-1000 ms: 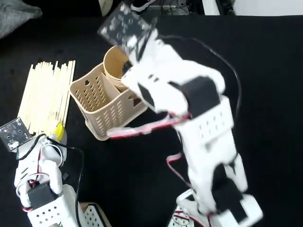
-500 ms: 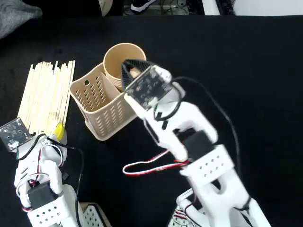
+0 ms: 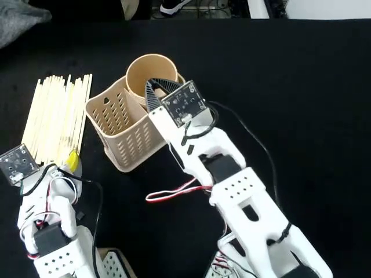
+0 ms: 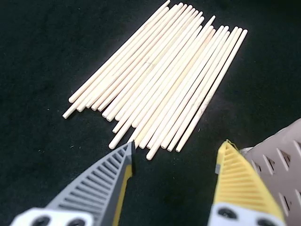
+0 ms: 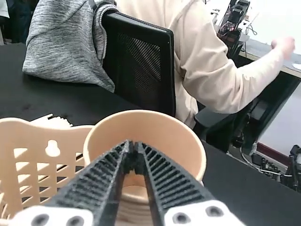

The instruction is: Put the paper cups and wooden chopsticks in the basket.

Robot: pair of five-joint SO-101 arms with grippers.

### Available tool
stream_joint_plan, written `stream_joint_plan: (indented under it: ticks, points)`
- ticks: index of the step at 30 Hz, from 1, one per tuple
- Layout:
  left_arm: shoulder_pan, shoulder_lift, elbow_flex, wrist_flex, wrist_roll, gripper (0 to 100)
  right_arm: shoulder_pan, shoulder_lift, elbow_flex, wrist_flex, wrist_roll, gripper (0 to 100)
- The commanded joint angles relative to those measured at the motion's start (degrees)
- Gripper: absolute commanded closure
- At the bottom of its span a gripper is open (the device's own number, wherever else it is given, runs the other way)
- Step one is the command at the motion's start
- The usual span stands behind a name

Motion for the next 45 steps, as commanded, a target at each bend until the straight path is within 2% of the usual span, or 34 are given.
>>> stream_joint_plan:
  ticks: [1,8,15,20,26,29,33,37,41,45]
  points:
    - [-0.04,-0.53,-0.57,-1.14,0.62,72,1.05,3.56,0.75,-0.18,-0.53,98.7]
    - [-0.04,-0.53,-0.66,-1.14,0.62,72,1.23,6.46,0.75,4.84,-0.62,98.7]
    - [-0.13,-0.53,-0.48,-1.41,0.62,72,2.02,6.20,-1.89,5.27,-0.62,98.7]
    - [-0.57,-0.53,-0.84,-1.14,0.62,72,1.76,-1.19,-4.97,6.24,-0.62,98.7]
    - [-0.75,-0.53,-2.77,-0.70,0.70,72,2.20,-16.13,-15.16,19.52,-0.62,98.7]
    - [-3.47,-0.53,-8.04,2.46,3.78,72,2.55,-25.19,-19.91,26.81,-0.53,98.7]
    - [-6.46,-0.53,-16.31,6.59,5.36,71,9.93,-35.30,-20.88,35.60,-0.53,98.7]
    - [-5.85,-0.09,-24.84,7.91,6.42,71,19.69,-40.31,-14.73,42.29,-0.53,98.7]
    - [-1.80,0.97,-32.48,7.91,9.05,71,26.90,-41.01,-4.26,41.76,-0.53,98.7]
    - [4.26,8.18,-39.69,8.00,10.81,71,30.68,-39.16,7.60,35.87,-0.62,98.7]
